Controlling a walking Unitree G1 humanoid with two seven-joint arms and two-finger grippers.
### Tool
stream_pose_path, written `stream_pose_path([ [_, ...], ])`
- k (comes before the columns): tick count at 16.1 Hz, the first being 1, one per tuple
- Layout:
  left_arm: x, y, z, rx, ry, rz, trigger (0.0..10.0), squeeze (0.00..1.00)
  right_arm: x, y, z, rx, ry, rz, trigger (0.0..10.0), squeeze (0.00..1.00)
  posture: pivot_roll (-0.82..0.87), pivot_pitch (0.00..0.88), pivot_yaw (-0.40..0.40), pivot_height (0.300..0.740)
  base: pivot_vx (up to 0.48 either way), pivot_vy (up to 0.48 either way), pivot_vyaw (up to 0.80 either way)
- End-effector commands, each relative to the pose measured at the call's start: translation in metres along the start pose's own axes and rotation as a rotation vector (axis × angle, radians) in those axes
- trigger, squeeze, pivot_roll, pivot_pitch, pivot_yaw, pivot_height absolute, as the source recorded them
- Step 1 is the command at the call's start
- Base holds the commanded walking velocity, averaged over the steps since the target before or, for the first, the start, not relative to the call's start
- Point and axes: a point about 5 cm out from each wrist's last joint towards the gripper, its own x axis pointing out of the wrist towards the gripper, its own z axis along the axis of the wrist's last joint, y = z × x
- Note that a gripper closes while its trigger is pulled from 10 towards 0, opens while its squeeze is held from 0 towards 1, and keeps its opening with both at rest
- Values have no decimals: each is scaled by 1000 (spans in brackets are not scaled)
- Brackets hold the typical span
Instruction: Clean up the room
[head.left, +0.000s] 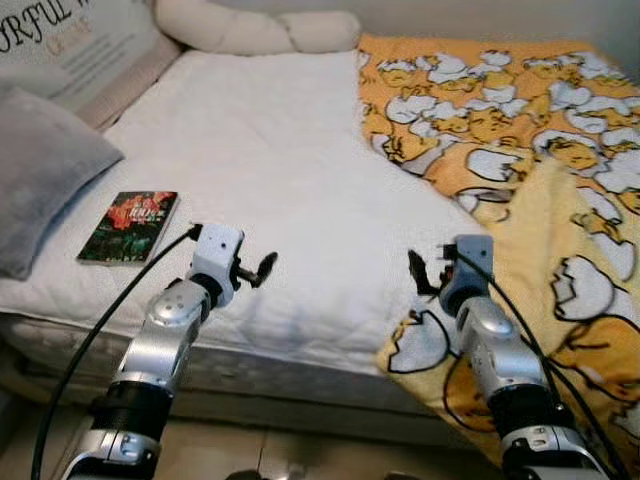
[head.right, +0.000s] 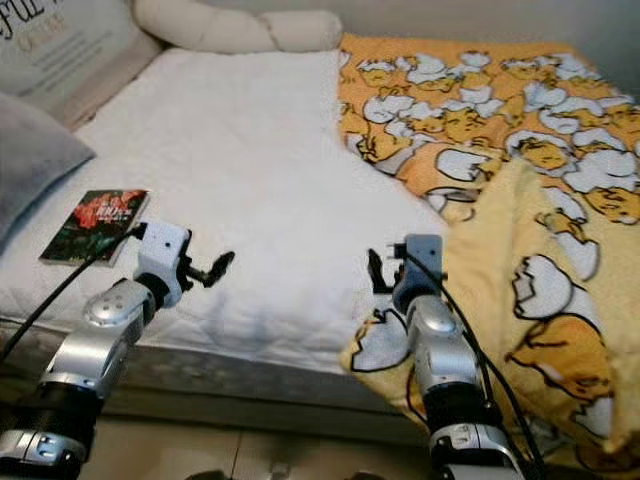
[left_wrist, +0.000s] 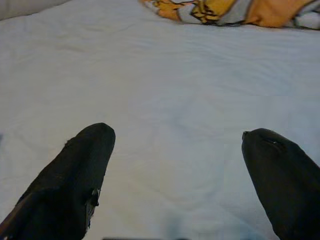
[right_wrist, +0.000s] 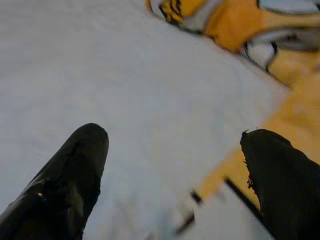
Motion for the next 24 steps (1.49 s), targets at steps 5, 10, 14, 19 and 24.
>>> stream_pose_path([
  [5,-10,-3,-3,63,19,-123,10000,0,10,-3,-2,21,84,-30,10000,1000,-28,0,39,740,0,0,0],
  [10,-20,-10,-2,141,42,-310,10000,0,22,-10,-5,-45,226,-86,10000,1000,1,0,39,740,0,0,0],
  [14,-21,-6,2,139,38,-303,10000,0,25,-18,0,0,236,-142,10000,1000,10,0,47,740,0,0,0],
  [19,-26,-15,9,165,45,-414,10000,0,21,-38,-4,4,314,-225,10000,0,49,0,32,740,0,0,0],
  [24,-40,-17,18,198,57,-465,10000,0,21,-40,-4,12,319,-214,10000,0,112,14,28,740,0,0,0],
])
